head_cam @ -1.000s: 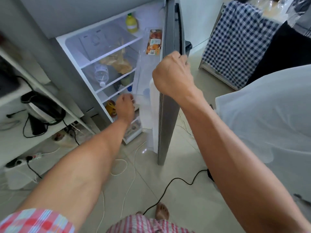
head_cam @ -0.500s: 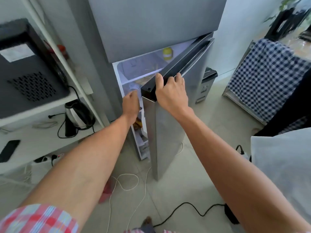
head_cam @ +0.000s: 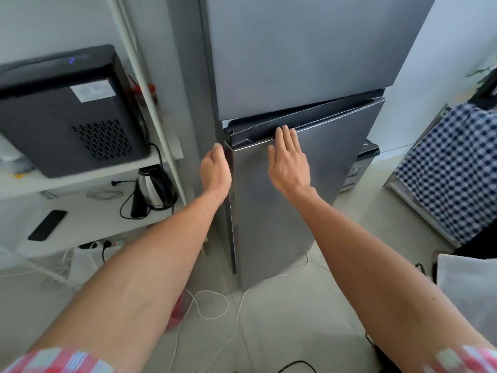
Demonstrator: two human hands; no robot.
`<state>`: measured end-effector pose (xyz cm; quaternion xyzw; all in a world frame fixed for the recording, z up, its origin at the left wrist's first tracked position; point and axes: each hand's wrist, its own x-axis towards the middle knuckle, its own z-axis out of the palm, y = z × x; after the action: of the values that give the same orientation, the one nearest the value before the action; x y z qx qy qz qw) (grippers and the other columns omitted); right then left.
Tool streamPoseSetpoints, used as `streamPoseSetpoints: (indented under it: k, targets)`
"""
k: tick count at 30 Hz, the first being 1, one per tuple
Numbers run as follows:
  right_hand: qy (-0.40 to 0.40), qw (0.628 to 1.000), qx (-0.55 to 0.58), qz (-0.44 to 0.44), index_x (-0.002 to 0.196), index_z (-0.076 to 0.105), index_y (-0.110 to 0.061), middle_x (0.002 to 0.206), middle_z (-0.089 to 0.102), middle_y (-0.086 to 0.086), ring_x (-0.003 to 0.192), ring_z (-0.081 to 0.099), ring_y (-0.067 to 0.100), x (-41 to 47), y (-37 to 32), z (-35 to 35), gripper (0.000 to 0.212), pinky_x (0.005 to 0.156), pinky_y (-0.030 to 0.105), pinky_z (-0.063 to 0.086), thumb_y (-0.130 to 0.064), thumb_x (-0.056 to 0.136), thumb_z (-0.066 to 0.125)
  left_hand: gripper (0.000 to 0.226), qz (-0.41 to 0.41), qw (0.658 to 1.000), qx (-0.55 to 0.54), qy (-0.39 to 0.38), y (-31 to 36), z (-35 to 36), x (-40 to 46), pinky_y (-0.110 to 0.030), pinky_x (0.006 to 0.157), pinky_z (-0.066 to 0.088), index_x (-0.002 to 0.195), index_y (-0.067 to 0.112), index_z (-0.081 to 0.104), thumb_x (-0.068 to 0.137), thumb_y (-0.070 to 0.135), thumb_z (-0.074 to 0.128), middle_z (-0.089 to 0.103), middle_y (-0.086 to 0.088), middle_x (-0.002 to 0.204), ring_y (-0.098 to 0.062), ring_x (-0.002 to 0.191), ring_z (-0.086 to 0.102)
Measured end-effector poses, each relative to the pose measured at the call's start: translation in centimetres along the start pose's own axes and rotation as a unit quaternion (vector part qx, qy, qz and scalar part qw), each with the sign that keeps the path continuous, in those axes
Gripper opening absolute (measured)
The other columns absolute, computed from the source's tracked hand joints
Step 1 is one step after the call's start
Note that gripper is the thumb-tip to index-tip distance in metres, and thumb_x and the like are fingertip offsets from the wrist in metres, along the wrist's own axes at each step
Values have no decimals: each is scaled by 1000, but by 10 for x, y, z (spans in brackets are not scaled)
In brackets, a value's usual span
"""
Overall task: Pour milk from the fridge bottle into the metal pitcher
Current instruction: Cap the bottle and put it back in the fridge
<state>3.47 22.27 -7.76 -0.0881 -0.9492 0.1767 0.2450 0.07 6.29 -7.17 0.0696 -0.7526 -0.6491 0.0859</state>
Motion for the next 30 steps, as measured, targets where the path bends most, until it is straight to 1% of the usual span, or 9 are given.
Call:
streamPoseSetpoints:
  k: [5, 8, 10, 11, 13, 17, 24, 27, 30]
  targets:
    - [-72, 997, 3, -35, 165, 14, -3, 174, 9, 9, 160, 0, 25, 17, 6, 3, 59, 120, 43, 34, -25, 113, 30, 46, 13, 1000, 11, 5, 14, 4, -14, -19, 48, 31, 70, 17, 28, 109, 40, 39, 32, 0, 66, -14, 59, 33]
    - [-110, 992, -4, -53, 166, 4, -4, 174, -2, 8, 160, -7, 24, 25, 10, 4, 64, 120, 43, 34, -23, 112, 31, 48, -2, 1000, -7, 4, 23, 11, -22, -29, 67, 36, 69, 15, 42, 110, 40, 39, 47, 2, 68, -14, 68, 47]
    - [-132, 989, -11, -65, 166, -1, -6, 174, -8, 6, 160, -11, 23, 31, 13, 4, 67, 119, 47, 36, -21, 110, 33, 51, -1, 1000, -11, -12, 27, 15, -23, -35, 97, 44, 108, 2, 68, 110, 43, 37, 72, -8, 114, -22, 112, 63]
    - [-142, 987, -12, -69, 166, -4, -7, 174, -10, 5, 159, -12, 22, 34, 14, 4, 69, 118, 50, 37, -20, 109, 33, 55, -1, 1000, -13, -16, 28, 16, -22, -36, 111, 39, 133, 4, 63, 109, 45, 36, 63, -11, 140, -23, 134, 54]
    - [-164, 984, -12, -71, 166, -9, -9, 173, -16, 1, 159, -16, 21, 38, 16, 3, 74, 115, 51, 40, -15, 106, 35, 61, -4, 1000, -12, -28, 31, 17, -21, -38, 121, 30, 150, 6, 50, 109, 48, 34, 48, -12, 156, -24, 147, 41]
    - [-199, 977, -2, -79, 164, -15, -12, 171, -24, -3, 157, -24, 19, 44, 21, 4, 84, 116, 54, 38, -10, 101, 40, 67, -3, 1000, -16, -22, 35, 16, -14, -44, 113, 37, 137, -10, 50, 109, 49, 33, 53, -24, 146, -36, 137, 49]
    - [-207, 974, -12, -88, 164, -17, -14, 170, -27, -5, 155, -27, 18, 45, 26, 5, 89, 116, 56, 37, -13, 101, 46, 66, -15, 1000, -6, -19, 32, 16, -12, -42, 113, 39, 136, -3, 57, 108, 51, 34, 59, -21, 141, -32, 134, 53]
    - [-206, 974, -14, -89, 163, -19, -16, 169, -29, -7, 155, -28, 17, 44, 27, 7, 91, 114, 58, 38, -15, 101, 48, 62, -22, 1000, 0, -12, 33, 16, -10, -41, 91, 45, 101, -7, 62, 109, 48, 35, 66, -21, 101, -35, 101, 61]
    - [-205, 975, -3, -83, 164, -16, -16, 170, -26, -6, 156, -26, 16, 42, 22, -3, 92, 114, 56, 40, -17, 102, 51, 52, -22, 1000, 9, -8, 33, 16, -9, -35, 70, 34, 70, 16, 31, 108, 50, 36, 33, 1, 69, -18, 66, 38]
